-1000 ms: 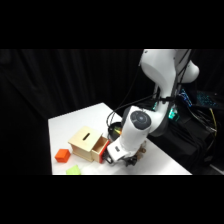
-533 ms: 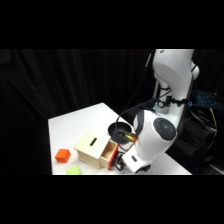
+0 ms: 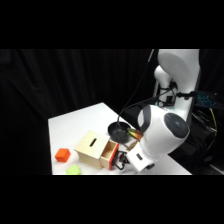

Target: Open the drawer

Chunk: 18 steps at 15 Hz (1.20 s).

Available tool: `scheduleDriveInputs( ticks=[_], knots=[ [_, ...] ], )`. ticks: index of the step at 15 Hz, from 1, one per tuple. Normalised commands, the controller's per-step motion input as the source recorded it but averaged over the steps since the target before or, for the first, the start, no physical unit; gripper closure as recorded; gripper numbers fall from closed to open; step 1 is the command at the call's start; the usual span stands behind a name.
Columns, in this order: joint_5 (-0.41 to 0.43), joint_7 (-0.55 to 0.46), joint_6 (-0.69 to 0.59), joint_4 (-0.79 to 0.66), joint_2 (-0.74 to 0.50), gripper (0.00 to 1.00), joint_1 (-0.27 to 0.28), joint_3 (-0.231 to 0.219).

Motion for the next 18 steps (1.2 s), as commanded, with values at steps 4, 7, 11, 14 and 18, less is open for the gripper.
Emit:
scheduleDriveInputs(
  ticks=[4, 7, 11, 14, 18],
  knots=[
    [-0.014, -0.03, -0.2, -0.21, -0.38, 0.0, -0.19, 0.197],
    [0.11, -0.1, -0.21, -0.25, -0.45, 0.0, -0.221, 0.212],
    [0.236, -0.16, -0.21, -0.25, -0.5, 0.0, -0.229, 0.19],
    [0.305, -0.26, -0.18, -0.2, -0.49, 0.0, -0.228, 0.155],
    [0.292, -0.31, -0.14, -0.11, -0.38, 0.0, -0.221, 0.115]
  ],
)
